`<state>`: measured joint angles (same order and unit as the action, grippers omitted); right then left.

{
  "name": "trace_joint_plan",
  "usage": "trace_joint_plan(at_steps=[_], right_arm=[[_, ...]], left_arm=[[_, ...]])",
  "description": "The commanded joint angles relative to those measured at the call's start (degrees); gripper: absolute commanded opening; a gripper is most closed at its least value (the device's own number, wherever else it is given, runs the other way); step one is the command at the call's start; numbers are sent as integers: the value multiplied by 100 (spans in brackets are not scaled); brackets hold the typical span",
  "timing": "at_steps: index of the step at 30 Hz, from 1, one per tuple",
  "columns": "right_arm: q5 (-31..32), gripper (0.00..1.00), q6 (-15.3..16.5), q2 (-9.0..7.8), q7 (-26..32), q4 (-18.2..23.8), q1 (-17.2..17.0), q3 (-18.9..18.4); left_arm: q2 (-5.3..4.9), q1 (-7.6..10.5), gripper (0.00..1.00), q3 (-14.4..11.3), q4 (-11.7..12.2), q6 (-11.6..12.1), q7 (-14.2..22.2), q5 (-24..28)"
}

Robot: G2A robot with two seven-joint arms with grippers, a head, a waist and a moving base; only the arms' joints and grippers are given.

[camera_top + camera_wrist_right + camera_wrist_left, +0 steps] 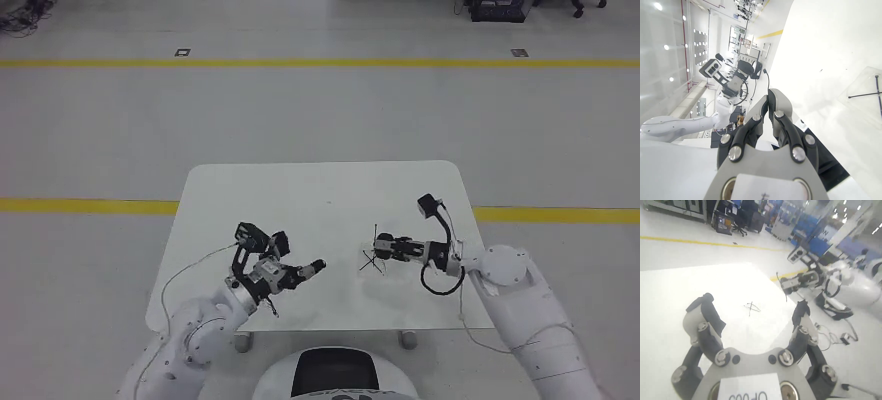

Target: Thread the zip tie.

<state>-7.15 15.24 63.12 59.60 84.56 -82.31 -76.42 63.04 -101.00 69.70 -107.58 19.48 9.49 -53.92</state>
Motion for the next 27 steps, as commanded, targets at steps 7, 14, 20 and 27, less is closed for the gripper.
trace_joint_plan(at_steps=[7, 14, 20, 27], right_arm=[[-434, 0, -283, -6, 51, -306, 97, -48], [-462, 0, -340, 3, -65, -274, 69, -4], [-579, 0, -517, 9, -245, -317, 98, 79], [-860, 0, -790, 22, -196, -461, 188, 156]], left_arm=[[-19, 67, 100, -323, 121, 0, -299, -993], [-29, 119, 100, -481, -7, 0, -439, -1398], [-55, 192, 100, -947, 15, -233, -576, -2841], [-127, 484, 100, -1477, 62, -249, -896, -3604]])
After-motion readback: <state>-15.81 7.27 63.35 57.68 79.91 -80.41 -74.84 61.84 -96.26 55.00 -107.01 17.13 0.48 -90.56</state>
